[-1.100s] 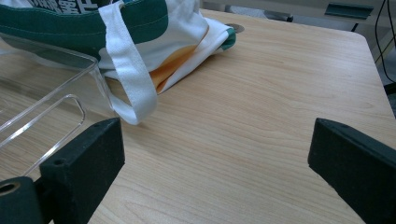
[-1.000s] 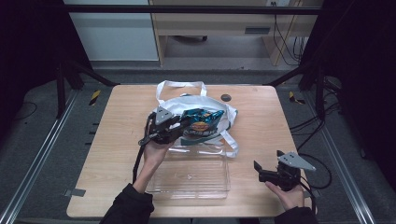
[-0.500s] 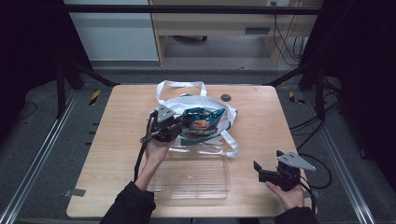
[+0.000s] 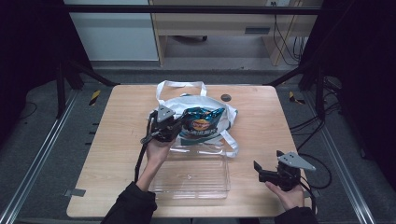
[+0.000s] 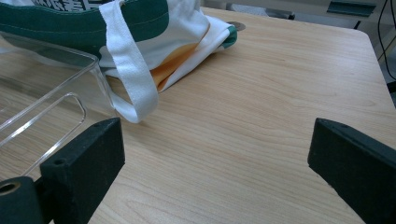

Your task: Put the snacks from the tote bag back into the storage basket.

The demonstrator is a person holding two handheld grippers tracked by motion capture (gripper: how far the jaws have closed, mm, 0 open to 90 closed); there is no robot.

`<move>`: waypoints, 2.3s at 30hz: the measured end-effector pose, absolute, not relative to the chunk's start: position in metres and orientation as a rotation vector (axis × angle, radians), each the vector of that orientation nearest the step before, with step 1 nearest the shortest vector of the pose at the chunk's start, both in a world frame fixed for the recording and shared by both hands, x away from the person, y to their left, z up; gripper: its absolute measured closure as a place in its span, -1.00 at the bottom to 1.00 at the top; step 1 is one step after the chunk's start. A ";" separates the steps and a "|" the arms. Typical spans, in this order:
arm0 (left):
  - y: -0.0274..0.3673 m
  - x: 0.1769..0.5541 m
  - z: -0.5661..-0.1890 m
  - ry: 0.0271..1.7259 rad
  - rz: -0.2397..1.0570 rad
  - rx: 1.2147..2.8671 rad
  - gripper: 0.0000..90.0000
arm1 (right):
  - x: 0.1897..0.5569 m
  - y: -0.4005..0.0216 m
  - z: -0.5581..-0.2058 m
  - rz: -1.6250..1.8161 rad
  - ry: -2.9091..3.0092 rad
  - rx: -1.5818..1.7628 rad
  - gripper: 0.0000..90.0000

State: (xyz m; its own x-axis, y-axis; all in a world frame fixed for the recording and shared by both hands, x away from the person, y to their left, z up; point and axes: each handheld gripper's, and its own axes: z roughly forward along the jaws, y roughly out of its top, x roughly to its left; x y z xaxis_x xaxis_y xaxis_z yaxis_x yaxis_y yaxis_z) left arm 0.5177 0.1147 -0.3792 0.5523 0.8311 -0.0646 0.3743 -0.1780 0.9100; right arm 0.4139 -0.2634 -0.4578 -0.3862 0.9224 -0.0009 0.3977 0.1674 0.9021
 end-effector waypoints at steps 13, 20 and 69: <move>0.116 0.506 -0.371 0.986 0.580 1.737 0.97 | 0.414 -0.264 -0.458 1.179 1.874 1.247 -0.91; 0.119 0.502 -0.363 0.970 0.589 1.691 0.98 | 0.414 -0.264 -0.458 1.178 1.874 1.246 -0.91; 0.136 0.469 -0.298 0.888 0.577 1.513 0.98 | 0.412 -0.263 -0.457 1.182 1.872 1.241 -0.90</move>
State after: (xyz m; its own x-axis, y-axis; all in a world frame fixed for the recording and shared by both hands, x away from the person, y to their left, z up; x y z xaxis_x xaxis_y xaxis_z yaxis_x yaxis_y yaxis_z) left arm 0.4687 0.1362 -0.2977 0.5818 0.8017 -0.1369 0.2006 0.0217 0.9794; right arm 0.4125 -0.2632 -0.4567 -0.3876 0.9218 -0.0034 0.3933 0.1687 0.9038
